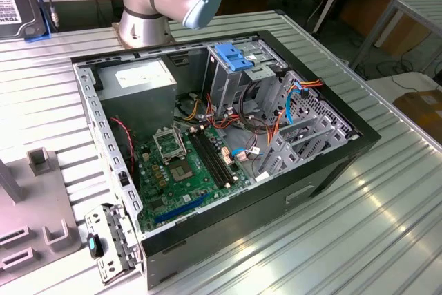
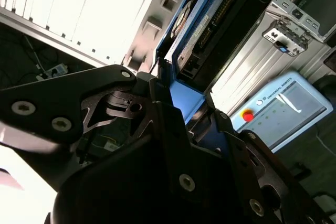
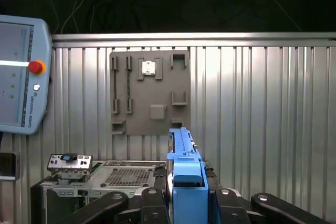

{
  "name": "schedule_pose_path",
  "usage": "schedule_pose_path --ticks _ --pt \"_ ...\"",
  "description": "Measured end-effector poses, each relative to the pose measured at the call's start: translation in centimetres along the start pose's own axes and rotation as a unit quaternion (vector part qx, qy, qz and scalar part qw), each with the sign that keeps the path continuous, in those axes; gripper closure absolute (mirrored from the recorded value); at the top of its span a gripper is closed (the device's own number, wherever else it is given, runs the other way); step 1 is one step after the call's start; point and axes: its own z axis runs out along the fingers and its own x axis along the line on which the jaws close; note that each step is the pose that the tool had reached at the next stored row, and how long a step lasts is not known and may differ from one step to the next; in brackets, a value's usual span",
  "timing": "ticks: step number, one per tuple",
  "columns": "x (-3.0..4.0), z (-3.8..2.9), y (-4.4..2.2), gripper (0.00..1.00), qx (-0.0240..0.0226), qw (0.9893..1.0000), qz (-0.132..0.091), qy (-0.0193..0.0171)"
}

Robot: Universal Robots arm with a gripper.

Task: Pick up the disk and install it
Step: 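Pick up the disk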

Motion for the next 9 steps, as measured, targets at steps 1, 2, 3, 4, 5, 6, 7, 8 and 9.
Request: schedule_pose_path --ticks 1,2,3,4,5,6,7,8,9 --pt "0.00 0.01 -0.18 0.63 0.0000 1.0000 0.000 0.0000" --pt "0.00 0.01 -0.46 0.63 0.0001 1.0000 0.000 0.0000" --pt "0.00 0.02 -0.65 0.63 0.0001 1.0000 0.000 0.0000" --pt "0.00 0.02 -0.83 0.63 0.0000 1.0000 0.000 0.0000" --pt "0.00 0.02 -1.06 0.63 0.0001 1.0000 0.000 0.0000" --pt "0.00 0.02 -1.24 0.63 0.0001 1.0000 0.000 0.0000" --pt "0.00 0.03 -1.46 0.63 0.0000 1.0000 0.000 0.0000" --pt "0.00 0.03 -1.64 0.63 0.0000 1.0000 0.000 0.0000" --pt "0.00 0.04 -2.23 0.63 0.0000 1.0000 0.000 0.0000"
